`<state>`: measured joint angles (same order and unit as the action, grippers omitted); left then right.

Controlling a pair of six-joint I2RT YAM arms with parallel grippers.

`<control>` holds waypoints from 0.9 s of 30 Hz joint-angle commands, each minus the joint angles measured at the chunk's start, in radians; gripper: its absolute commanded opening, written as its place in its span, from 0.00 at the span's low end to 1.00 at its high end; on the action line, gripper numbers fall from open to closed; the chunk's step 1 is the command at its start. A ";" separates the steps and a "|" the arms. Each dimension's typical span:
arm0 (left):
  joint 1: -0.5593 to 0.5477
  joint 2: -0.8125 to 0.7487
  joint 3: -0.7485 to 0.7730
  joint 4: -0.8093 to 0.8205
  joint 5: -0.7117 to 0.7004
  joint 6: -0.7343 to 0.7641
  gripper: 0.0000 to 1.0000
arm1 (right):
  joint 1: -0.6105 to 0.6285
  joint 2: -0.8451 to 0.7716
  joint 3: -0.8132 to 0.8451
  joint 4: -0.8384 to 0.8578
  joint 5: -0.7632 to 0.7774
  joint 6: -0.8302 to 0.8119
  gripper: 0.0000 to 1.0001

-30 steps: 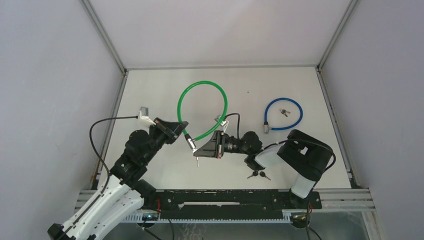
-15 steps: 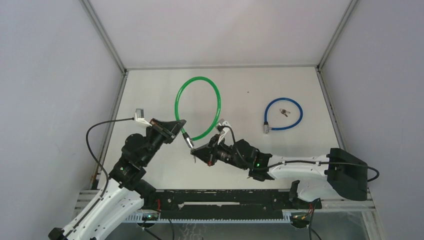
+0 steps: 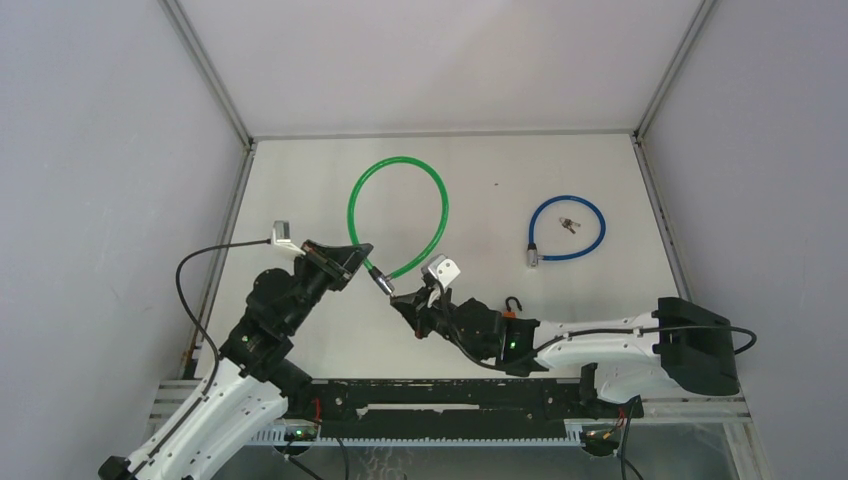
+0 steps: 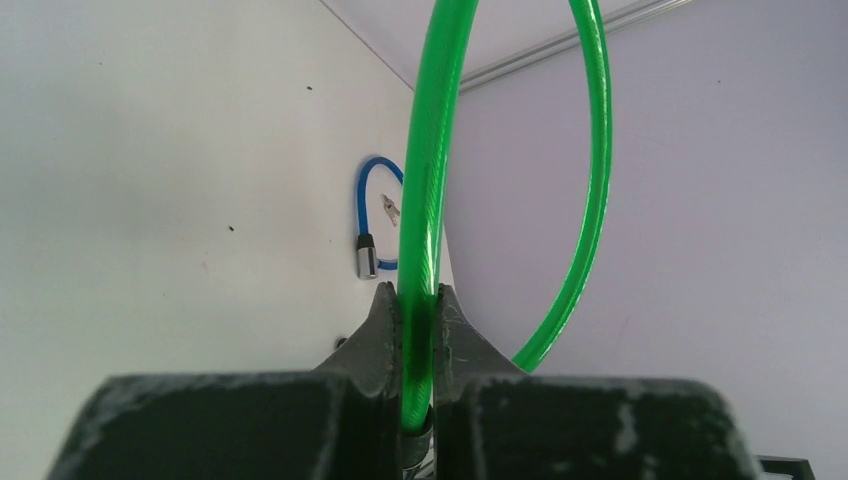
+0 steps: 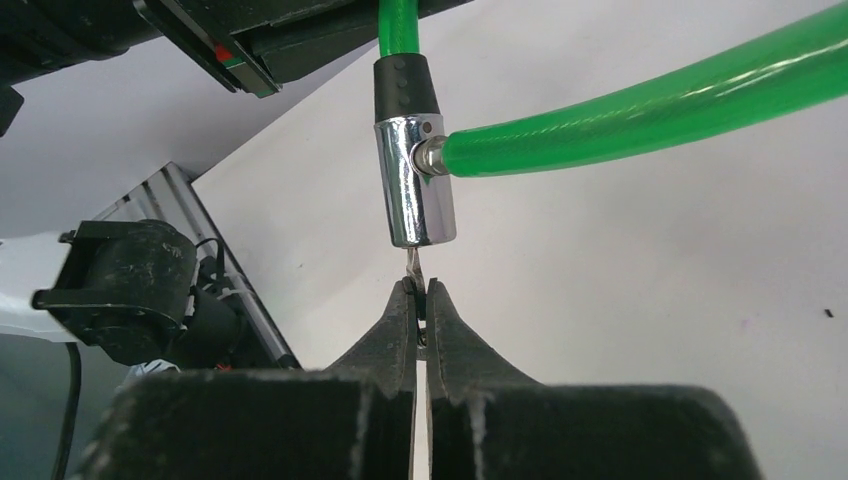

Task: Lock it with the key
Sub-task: Lock the lock.

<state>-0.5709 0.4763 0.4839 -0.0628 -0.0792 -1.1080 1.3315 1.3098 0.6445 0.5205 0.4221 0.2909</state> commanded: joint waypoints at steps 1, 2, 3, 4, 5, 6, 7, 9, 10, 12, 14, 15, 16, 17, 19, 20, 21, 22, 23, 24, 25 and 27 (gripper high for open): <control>0.001 -0.034 -0.005 0.124 0.045 -0.064 0.00 | 0.014 0.009 0.026 0.025 0.134 -0.105 0.00; 0.001 -0.038 -0.007 0.124 0.045 -0.065 0.00 | 0.015 0.008 0.026 0.026 0.132 -0.111 0.00; 0.001 -0.040 -0.009 0.124 0.043 -0.066 0.00 | 0.017 0.007 0.026 0.027 0.130 -0.117 0.00; 0.002 -0.044 -0.011 0.124 0.041 -0.068 0.00 | 0.023 0.009 0.026 0.028 0.134 -0.123 0.00; 0.001 -0.047 -0.012 0.123 0.037 -0.068 0.00 | 0.026 0.008 0.026 0.026 0.131 -0.130 0.00; 0.001 -0.052 -0.013 0.123 0.033 -0.070 0.00 | 0.028 0.008 0.026 0.020 0.130 -0.131 0.00; 0.002 -0.055 -0.014 0.122 0.030 -0.069 0.00 | 0.031 0.007 0.025 0.012 0.124 -0.130 0.00; 0.003 -0.062 -0.015 0.121 0.024 -0.068 0.00 | 0.035 0.003 0.020 0.015 0.112 -0.131 0.00; 0.003 -0.062 -0.016 0.122 0.024 -0.067 0.00 | 0.038 0.002 0.019 0.014 0.106 -0.132 0.00; 0.004 -0.064 -0.018 0.124 0.022 -0.068 0.00 | 0.045 0.000 0.019 0.015 0.103 -0.138 0.00; 0.004 -0.068 -0.024 0.136 0.019 -0.069 0.00 | 0.054 -0.001 0.019 0.016 0.099 -0.151 0.00; 0.005 -0.073 -0.028 0.140 0.016 -0.069 0.00 | 0.058 -0.002 0.018 0.013 0.099 -0.157 0.00; 0.006 -0.079 -0.032 0.148 0.010 -0.069 0.00 | 0.062 -0.005 0.019 0.007 0.094 -0.162 0.00; 0.008 -0.085 -0.037 0.154 0.007 -0.068 0.00 | 0.067 -0.008 0.018 -0.003 0.087 -0.167 0.00; 0.013 -0.096 -0.048 0.173 0.003 -0.064 0.00 | 0.076 -0.016 0.011 -0.020 0.071 -0.167 0.00; 0.014 -0.098 -0.051 0.180 -0.001 -0.061 0.00 | 0.079 -0.022 0.005 -0.031 0.057 -0.163 0.00; 0.016 -0.104 -0.056 0.188 -0.004 -0.056 0.00 | 0.080 -0.030 0.001 -0.044 0.045 -0.154 0.00; 0.017 -0.109 -0.060 0.193 -0.010 -0.053 0.00 | 0.080 -0.036 -0.005 -0.055 0.035 -0.144 0.00; 0.019 -0.114 -0.066 0.210 -0.012 -0.050 0.00 | 0.080 -0.042 -0.011 -0.063 0.024 -0.136 0.00; 0.019 -0.121 -0.069 0.218 -0.017 -0.044 0.00 | 0.081 -0.048 -0.017 -0.072 0.012 -0.128 0.00; 0.019 -0.126 -0.068 0.219 -0.027 -0.037 0.00 | 0.082 -0.053 -0.022 -0.085 0.002 -0.118 0.00; 0.019 -0.136 -0.066 0.219 -0.048 -0.017 0.00 | 0.087 -0.066 -0.034 -0.107 -0.011 -0.101 0.00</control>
<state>-0.5652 0.3786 0.4091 -0.0181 -0.0715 -1.1255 1.4036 1.2831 0.6411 0.5014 0.4450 0.1665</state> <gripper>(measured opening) 0.067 0.011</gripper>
